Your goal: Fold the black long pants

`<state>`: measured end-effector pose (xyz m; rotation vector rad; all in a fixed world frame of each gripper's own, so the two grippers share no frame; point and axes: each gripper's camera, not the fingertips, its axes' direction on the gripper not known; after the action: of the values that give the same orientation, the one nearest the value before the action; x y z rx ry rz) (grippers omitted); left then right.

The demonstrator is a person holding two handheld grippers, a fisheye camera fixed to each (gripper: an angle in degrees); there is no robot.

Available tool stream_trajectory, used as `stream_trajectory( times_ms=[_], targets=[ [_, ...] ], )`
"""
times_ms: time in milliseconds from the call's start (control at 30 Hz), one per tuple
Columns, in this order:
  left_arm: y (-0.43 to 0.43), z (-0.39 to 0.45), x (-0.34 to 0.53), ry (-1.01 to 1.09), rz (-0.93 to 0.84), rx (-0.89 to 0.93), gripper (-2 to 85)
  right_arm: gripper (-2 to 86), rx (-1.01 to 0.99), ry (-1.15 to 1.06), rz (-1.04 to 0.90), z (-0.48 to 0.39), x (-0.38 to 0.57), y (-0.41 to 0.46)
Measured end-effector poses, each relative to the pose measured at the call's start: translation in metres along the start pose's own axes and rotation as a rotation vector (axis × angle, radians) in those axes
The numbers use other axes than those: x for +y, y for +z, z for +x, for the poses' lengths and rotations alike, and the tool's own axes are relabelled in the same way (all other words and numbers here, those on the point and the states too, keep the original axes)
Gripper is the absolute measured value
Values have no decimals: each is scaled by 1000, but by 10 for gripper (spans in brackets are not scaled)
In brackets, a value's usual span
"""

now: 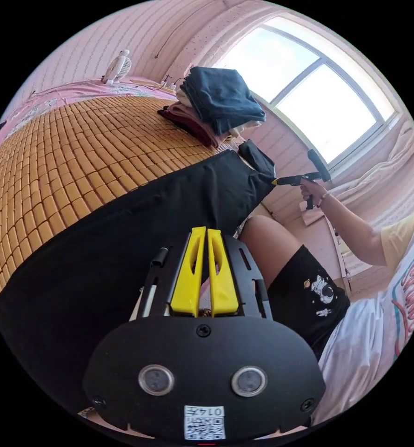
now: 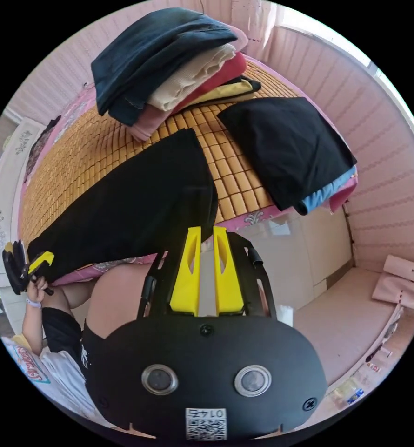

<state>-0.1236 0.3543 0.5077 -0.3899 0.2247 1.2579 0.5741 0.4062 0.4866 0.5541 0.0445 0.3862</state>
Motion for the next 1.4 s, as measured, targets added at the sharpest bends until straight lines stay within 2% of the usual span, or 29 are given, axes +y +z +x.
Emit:
stream_trajectory(
  times_ms=[100,233,300,367,467,533,567,600,700,833,967,1000,1100,1233,1300,1400],
  targets=[
    [-37,-16,13,22,-35,-203,13,55,54,-144,115,-66,3,-14],
    [-69,-48,20,-21,-93,-479,47,59,-182,-511,243,-204,-1,-17],
    [-75,-61,18,-75,-110,-532,54,63,-318,-752,214,-310,-5,-3],
    [-78,-70,17,-89,-104,-532,56,69,-363,-899,170,-381,-5,14],
    [-69,-78,15,-91,-143,-550,57,78,-321,-1053,89,-466,-3,50],
    [-52,-85,16,-103,-248,-577,52,68,-264,-1103,-2,-499,-1,78],
    [-49,-86,17,-102,-251,-575,51,56,-197,-1139,-61,-515,2,94],
    [-51,-84,19,-92,-215,-567,39,35,-189,-1177,-25,-523,6,92],
    [-52,-85,24,-103,-194,-532,0,-3,-192,-1207,-1,-535,6,86],
    [-60,-77,28,-102,-140,-587,-8,-7,-214,-1184,18,-551,-3,87],
    [-50,-91,33,-152,-175,-595,-6,-6,-133,-1105,-44,-580,-10,140],
    [-53,-96,38,-166,-110,-579,-2,-5,-182,-1086,-3,-580,-11,138],
    [-66,-108,45,-259,-80,-546,14,-2,-212,-1012,39,-571,-18,130],
    [-91,-83,56,-198,18,-618,7,-1,-125,-979,75,-553,-13,135],
    [-90,-62,57,-145,38,-544,-3,-4,-130,-995,17,-551,-3,150],
    [-63,-25,56,-68,32,-309,-8,-6,-189,-1024,-120,-573,3,180]
  ],
)
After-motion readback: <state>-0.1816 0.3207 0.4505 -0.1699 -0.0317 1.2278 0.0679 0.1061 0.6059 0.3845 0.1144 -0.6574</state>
